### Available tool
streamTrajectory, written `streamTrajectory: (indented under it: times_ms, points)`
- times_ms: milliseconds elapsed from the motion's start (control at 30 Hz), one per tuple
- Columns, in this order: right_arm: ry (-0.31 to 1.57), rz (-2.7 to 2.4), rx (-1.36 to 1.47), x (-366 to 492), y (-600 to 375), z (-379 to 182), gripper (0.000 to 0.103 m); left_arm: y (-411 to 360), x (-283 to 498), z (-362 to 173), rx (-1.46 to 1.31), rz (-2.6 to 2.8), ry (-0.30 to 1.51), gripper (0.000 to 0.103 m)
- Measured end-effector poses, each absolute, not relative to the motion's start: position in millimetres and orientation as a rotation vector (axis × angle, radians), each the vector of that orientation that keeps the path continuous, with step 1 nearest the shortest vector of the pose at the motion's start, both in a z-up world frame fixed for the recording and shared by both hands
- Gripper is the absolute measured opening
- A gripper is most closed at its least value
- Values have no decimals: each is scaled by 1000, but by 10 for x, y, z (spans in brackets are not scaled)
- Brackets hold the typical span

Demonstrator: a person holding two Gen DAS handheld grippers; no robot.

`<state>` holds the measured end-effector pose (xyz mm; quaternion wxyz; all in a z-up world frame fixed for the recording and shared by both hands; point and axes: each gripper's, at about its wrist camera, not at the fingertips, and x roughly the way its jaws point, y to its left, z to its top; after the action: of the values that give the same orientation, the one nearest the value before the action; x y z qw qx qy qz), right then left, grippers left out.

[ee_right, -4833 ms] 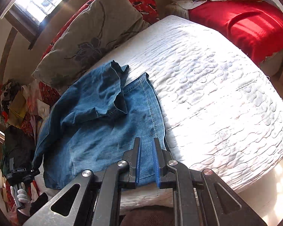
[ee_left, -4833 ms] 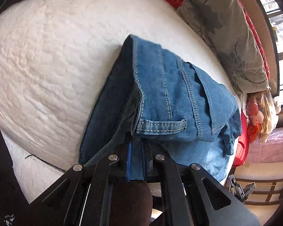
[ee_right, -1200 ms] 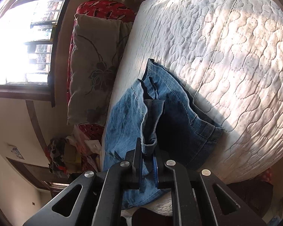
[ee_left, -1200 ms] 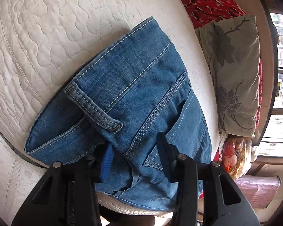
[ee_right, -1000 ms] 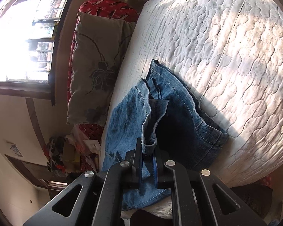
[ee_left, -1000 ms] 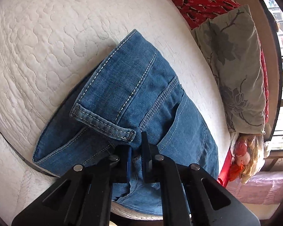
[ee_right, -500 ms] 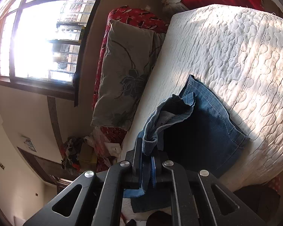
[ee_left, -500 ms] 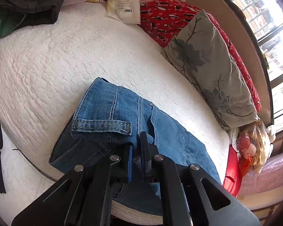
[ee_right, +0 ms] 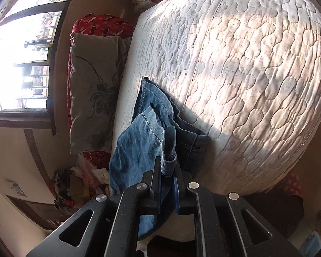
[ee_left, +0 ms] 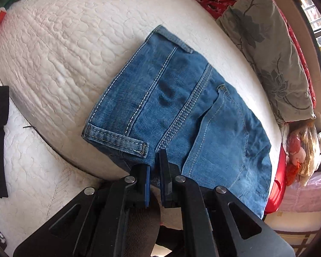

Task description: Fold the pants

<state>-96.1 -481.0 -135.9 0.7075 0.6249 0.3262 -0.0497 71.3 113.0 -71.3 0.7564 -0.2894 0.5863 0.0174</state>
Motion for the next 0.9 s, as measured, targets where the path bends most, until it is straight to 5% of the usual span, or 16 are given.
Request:
streamTrajectory:
  times_ms: [233,433,567,600,900]
  points:
    - [792,-231,1332,-1107,-4948,-1295,20,1279,723,-703,-664,-32,1310,12]
    - [728,-365,1044,-1165,-5054,-672,47,1398,491,-370,-554,-3,1218,15]
    - [765,-313,823,-753,-4711,-454,73,1202,403,-157,-345,117,1090,59]
    - [788,-286,773,-628,-4574,-459,77,1122,392,-114,-298,136,1053,60]
    - [959,-194,591,-34,-3776,-964,80,342,649,-428,-51,101,1106,61]
